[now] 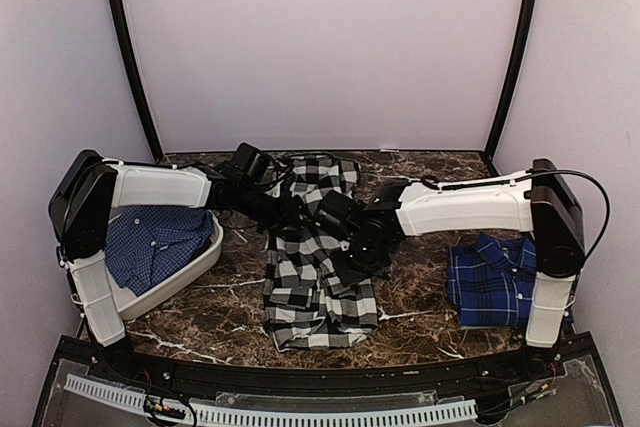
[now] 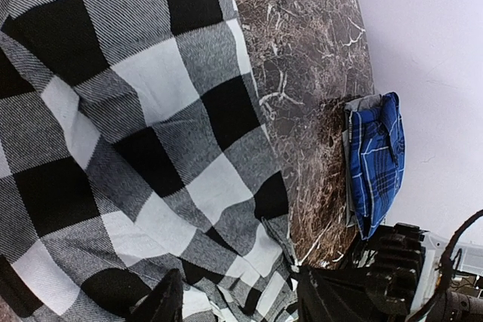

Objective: Fold and stack the long sleeve shirts
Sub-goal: Adjust the sleeve of the rectangle-folded shirt, then adjust the rectangle-folded shirt at the center of the board.

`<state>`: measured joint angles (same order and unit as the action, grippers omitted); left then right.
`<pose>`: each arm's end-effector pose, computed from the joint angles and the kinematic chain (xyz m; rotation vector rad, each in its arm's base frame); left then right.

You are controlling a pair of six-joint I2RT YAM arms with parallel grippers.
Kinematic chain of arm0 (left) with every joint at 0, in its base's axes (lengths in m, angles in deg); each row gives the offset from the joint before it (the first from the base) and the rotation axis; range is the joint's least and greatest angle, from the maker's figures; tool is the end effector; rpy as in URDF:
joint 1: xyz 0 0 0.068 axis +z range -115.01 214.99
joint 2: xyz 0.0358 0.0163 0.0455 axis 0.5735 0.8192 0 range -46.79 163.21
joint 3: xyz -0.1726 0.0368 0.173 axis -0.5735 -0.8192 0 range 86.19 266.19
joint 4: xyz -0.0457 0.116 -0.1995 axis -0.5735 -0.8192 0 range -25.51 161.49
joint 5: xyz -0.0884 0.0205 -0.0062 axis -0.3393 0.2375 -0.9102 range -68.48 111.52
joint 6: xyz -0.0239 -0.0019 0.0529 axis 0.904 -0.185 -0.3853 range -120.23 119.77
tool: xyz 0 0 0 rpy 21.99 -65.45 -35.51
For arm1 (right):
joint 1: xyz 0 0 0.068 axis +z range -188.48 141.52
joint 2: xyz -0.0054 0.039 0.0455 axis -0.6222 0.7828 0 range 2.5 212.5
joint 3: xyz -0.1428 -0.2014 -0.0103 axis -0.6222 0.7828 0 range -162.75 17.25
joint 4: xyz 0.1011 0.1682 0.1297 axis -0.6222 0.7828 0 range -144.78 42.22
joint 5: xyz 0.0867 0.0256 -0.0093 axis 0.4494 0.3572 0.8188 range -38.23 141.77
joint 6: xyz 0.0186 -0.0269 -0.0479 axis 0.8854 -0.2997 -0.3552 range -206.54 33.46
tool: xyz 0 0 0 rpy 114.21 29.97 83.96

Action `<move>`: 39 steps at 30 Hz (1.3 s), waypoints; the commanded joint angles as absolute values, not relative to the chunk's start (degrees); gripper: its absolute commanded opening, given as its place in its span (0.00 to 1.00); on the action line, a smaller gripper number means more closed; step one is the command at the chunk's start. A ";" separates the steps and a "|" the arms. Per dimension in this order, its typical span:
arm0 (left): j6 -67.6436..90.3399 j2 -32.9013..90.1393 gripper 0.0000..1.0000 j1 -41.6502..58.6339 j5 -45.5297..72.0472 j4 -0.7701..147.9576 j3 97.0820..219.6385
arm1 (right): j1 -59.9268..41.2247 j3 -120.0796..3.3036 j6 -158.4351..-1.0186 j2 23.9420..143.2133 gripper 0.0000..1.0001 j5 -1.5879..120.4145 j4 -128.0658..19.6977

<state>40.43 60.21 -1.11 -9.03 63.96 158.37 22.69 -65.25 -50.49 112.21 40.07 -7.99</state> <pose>0.2968 -0.2427 0.1919 0.2041 2.5372 -1.2338 0.1772 0.3043 0.1809 -0.5702 2.7450 0.1055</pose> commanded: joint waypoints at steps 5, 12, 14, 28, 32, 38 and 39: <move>39.23 59.31 0.50 -0.69 -11.01 64.99 157.20 | 25.14 -64.23 -49.14 110.42 0.00 45.26 -2.99; 40.13 60.21 0.50 -0.69 -10.80 65.60 158.05 | 24.19 -61.66 -48.90 108.58 0.14 44.22 -7.54; 40.58 60.44 0.50 -0.69 -10.49 66.00 158.76 | 22.00 -61.24 -49.14 106.24 0.26 43.58 -9.95; 41.12 69.32 0.38 0.49 -3.23 71.00 174.22 | -2.88 -63.03 -56.29 104.48 0.29 62.13 -42.80; 41.08 74.49 0.38 0.54 -4.20 73.18 179.95 | -7.27 -68.87 -55.99 112.08 0.28 69.00 -47.39; 43.72 81.74 0.36 0.62 -7.06 75.34 184.98 | -12.15 -76.83 -54.95 124.43 0.33 73.65 -50.66; 44.18 82.03 0.36 0.47 -7.58 76.17 185.11 | -13.41 -78.03 -54.29 126.38 0.34 74.59 -51.61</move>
